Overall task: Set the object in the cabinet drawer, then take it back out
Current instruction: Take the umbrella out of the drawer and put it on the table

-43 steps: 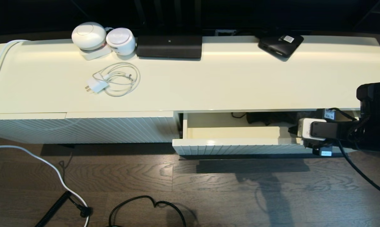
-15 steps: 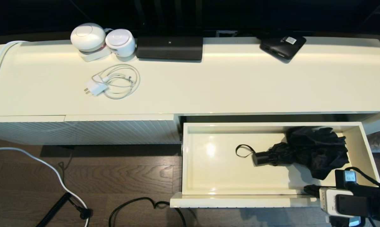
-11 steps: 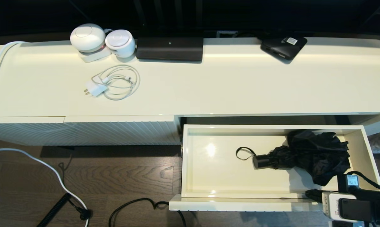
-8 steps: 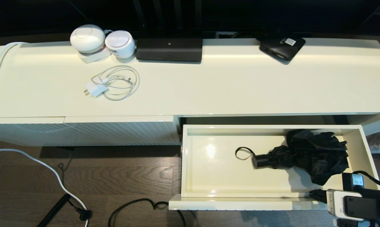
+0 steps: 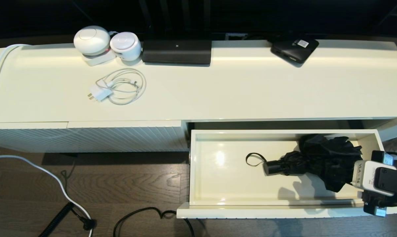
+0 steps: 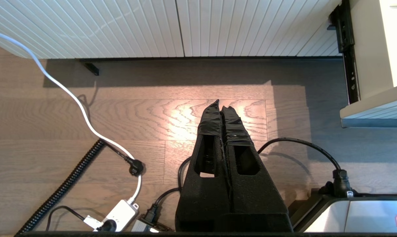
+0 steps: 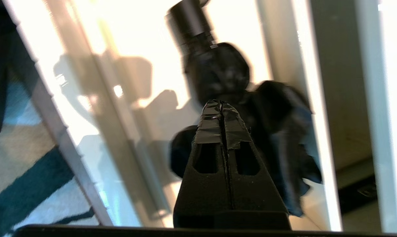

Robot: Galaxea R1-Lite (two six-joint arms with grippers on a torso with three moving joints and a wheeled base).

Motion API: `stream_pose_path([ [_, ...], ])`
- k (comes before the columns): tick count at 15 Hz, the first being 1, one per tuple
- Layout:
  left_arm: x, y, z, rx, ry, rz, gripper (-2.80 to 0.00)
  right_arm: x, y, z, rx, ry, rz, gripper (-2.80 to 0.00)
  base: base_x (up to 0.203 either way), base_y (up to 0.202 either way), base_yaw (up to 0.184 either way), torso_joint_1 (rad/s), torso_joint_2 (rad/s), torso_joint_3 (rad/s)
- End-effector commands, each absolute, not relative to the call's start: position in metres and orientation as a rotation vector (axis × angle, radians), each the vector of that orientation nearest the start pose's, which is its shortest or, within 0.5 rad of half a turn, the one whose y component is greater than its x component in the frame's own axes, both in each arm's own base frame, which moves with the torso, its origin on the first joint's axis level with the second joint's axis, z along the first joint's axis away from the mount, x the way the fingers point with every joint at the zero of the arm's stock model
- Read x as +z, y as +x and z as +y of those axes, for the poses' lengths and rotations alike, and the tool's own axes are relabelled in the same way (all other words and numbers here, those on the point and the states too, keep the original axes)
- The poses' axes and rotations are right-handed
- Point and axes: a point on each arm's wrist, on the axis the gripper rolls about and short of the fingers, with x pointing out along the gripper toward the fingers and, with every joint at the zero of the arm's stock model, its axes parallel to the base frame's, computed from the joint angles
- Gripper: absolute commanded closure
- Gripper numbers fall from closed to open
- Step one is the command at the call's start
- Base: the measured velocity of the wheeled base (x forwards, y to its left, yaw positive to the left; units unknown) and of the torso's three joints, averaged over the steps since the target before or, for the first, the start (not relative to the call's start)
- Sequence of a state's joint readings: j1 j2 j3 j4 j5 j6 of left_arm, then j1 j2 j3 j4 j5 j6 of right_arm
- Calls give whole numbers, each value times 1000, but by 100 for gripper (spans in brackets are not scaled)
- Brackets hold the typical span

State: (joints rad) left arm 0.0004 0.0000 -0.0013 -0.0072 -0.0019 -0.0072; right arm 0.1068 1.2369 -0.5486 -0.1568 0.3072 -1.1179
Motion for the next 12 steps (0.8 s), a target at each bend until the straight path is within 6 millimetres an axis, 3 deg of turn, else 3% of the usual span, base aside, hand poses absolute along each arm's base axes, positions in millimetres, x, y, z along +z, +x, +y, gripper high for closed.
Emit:
stream_pose_path([
  [1, 77, -23, 0, -1, -8, -9, 0, 190, 167, 25, 624, -1016, 203, 0, 0, 0, 0, 0, 0, 0],
  [3, 77, -23, 0, 0, -8, -9, 0, 196, 166, 24, 572, -969, 213, 0, 0, 0, 0, 0, 0, 0],
  [6, 77, -23, 0, 0, -8, -9, 0, 218, 172, 21, 345, -818, 264, 0, 0, 0, 0, 0, 0, 0],
  [8, 77, -23, 0, 0, -8, -9, 0, 233, 179, 20, 109, -642, 341, 0, 0, 0, 0, 0, 0, 0],
  [12, 76, -23, 0, 0, -8, -8, 0, 262, 172, 22, -67, -237, 475, 0, 0, 0, 0, 0, 0, 0],
])
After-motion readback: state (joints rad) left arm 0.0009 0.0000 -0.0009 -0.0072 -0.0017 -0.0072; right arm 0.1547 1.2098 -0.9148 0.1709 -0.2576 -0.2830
